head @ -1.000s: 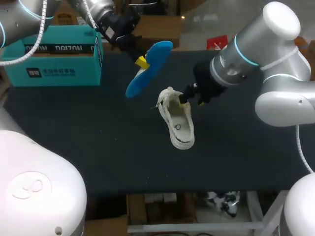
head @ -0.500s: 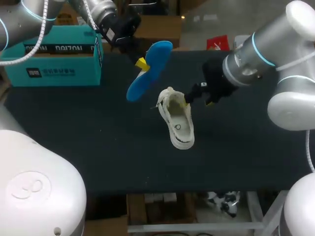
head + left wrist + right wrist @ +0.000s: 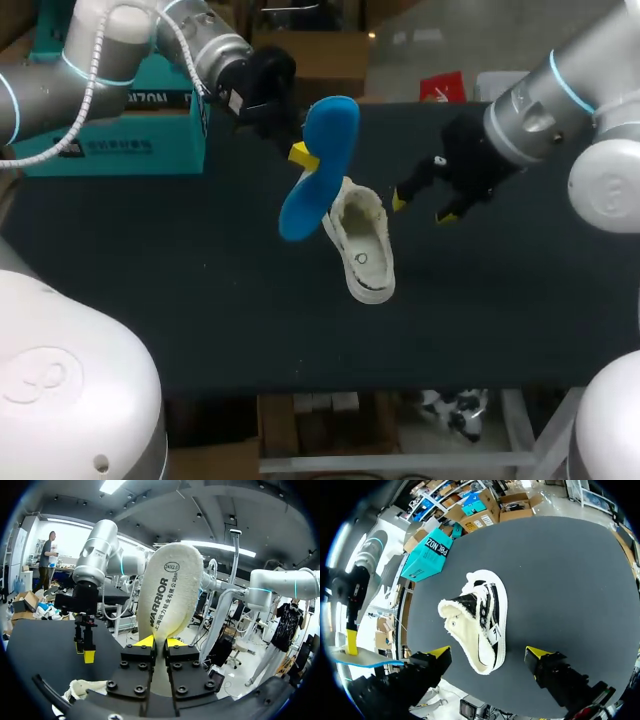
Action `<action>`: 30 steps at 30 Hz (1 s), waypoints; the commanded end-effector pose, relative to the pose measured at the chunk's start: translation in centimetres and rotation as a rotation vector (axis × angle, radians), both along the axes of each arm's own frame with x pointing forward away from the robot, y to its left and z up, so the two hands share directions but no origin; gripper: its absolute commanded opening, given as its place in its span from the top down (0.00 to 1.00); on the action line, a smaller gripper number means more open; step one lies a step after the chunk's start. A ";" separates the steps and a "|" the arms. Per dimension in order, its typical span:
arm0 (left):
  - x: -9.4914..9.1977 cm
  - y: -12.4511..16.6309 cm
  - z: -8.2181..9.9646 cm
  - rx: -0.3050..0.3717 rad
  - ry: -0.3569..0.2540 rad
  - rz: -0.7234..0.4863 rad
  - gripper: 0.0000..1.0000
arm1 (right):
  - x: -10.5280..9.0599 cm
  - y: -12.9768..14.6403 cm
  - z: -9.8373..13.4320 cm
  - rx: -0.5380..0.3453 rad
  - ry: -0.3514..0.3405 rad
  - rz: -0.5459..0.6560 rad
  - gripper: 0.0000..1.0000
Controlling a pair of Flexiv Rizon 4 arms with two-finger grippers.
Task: Open the shoe tongue, take the insole out of the shoe, put the insole back into the shoe, and pack the shoe into the shoebox
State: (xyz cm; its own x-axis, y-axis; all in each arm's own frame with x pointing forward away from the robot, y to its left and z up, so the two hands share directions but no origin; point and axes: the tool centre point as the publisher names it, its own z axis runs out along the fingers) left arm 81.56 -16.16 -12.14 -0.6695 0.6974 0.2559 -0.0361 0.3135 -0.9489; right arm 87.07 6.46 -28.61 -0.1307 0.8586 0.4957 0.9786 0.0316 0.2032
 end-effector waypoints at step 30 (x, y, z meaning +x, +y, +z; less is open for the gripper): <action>-2.9 -1.8 6.0 -0.169 0.108 0.076 1.00 | -2.2 -2.2 2.4 0.285 0.340 -0.263 0.00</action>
State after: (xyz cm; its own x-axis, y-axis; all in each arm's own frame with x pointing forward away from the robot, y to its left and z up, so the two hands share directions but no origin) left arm 78.81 -17.62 -6.34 -0.6927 0.6893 0.2123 -0.1557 0.1445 -0.9772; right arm 84.98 4.91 -26.16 0.2836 0.6728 0.6833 0.9574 -0.2393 -0.1617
